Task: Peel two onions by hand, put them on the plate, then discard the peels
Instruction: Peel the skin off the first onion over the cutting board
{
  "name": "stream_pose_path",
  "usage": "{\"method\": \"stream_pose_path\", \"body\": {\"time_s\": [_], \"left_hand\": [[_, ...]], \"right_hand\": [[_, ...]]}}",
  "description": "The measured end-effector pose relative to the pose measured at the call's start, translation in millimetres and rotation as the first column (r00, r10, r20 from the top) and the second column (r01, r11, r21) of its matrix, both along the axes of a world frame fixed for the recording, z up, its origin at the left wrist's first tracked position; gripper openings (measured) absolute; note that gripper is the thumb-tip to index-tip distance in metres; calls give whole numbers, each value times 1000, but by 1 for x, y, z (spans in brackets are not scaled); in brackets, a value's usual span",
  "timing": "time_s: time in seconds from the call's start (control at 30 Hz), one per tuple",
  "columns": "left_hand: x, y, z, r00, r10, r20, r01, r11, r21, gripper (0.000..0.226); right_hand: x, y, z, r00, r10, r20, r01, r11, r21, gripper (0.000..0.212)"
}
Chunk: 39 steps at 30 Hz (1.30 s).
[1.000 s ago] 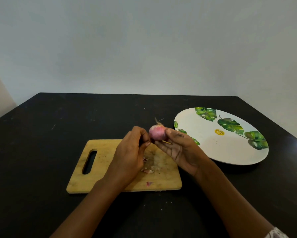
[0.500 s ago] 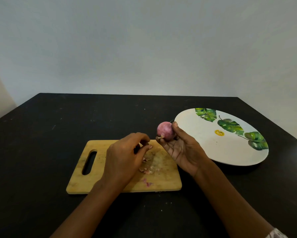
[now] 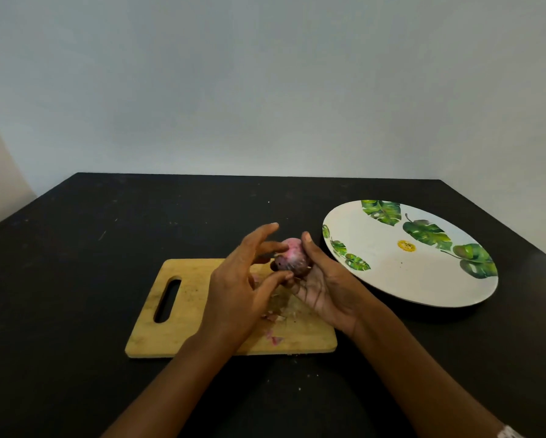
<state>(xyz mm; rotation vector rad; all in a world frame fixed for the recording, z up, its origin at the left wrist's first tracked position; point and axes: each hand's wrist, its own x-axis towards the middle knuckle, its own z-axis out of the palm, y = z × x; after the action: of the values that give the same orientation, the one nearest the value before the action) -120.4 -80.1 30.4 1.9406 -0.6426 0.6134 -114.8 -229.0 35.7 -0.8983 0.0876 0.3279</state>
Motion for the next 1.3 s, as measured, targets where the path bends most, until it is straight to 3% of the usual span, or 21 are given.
{"method": "stream_pose_path", "body": {"time_s": [0.3,0.67,0.77,0.87,1.03,1.13,1.3], "left_hand": [[1,4,8,989,-83,-124,47,962,-270,43],[7,6,9,990,-95,-103,77,983,-169,24],[5,6,9,991,-89,-98,71,982,-174,29],[6,6,9,985,-87,-150,58,980,-191,18],[2,2,8,982,-55,-183,-8,946,-324,29],[-4,-4,8,985,23,-173,-85,929,-361,48],[-4,-8,3,993,69,-97,-88,972,-219,68]], "right_hand": [[-2,0,0,998,69,-1,-68,981,-181,47],[-3,-8,5,984,163,72,-141,960,-243,50],[-3,-10,5,982,176,66,-158,964,-213,49],[-4,-7,4,985,167,51,-158,975,-156,48],[-2,4,-3,996,84,-25,-81,991,104,49],[0,4,-6,999,32,-32,-23,969,247,53],[0,1,-7,998,-9,59,-4,976,216,48]]}}
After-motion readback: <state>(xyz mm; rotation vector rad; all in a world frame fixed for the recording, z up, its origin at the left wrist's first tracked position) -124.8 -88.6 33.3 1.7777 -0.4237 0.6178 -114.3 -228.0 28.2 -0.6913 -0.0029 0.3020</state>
